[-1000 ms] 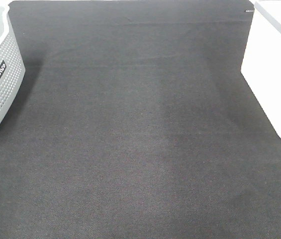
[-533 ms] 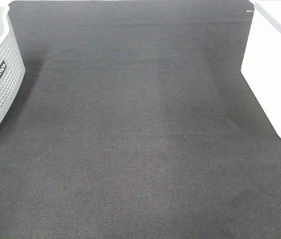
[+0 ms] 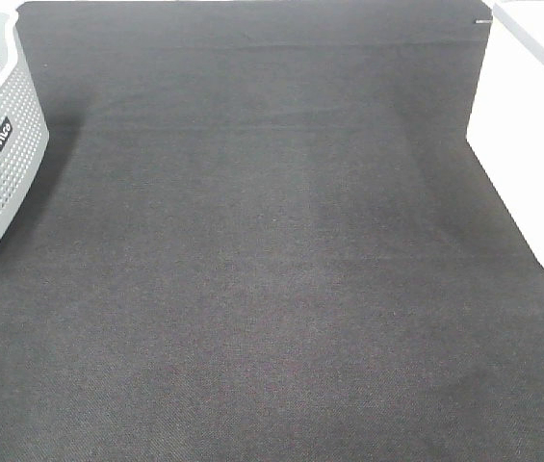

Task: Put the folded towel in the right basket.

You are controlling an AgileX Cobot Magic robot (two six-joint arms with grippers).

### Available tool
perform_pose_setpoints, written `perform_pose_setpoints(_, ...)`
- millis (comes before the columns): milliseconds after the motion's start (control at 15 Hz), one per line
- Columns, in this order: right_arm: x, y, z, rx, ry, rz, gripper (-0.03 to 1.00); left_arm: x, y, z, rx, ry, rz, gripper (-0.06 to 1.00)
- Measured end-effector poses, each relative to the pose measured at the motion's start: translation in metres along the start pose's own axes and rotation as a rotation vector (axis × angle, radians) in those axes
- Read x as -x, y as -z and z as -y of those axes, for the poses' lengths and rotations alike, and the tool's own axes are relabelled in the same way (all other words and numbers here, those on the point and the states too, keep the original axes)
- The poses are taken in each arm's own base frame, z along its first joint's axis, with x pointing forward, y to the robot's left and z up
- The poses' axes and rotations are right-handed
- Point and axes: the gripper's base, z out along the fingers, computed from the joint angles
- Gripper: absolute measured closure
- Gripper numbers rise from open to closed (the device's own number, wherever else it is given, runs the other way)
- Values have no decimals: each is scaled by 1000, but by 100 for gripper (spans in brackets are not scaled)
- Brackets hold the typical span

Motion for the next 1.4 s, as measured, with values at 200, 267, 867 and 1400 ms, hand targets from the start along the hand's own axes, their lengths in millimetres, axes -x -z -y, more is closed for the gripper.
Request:
perform_pose_setpoints(200,-14,17,0,-2,-4,140,27,0,0,0,0,0,0,7)
perform_pose_setpoints(267,-15,19,0,-2,-4,155,27,0,0,0,0,0,0,7)
perform_pose_setpoints(867,-16,19,-2,20,9,159,27,0,0,0,0,0,0,7)
perform_pose_setpoints(1400,-16,19,-2,20,9,159,27,0,0,0,0,0,0,7)
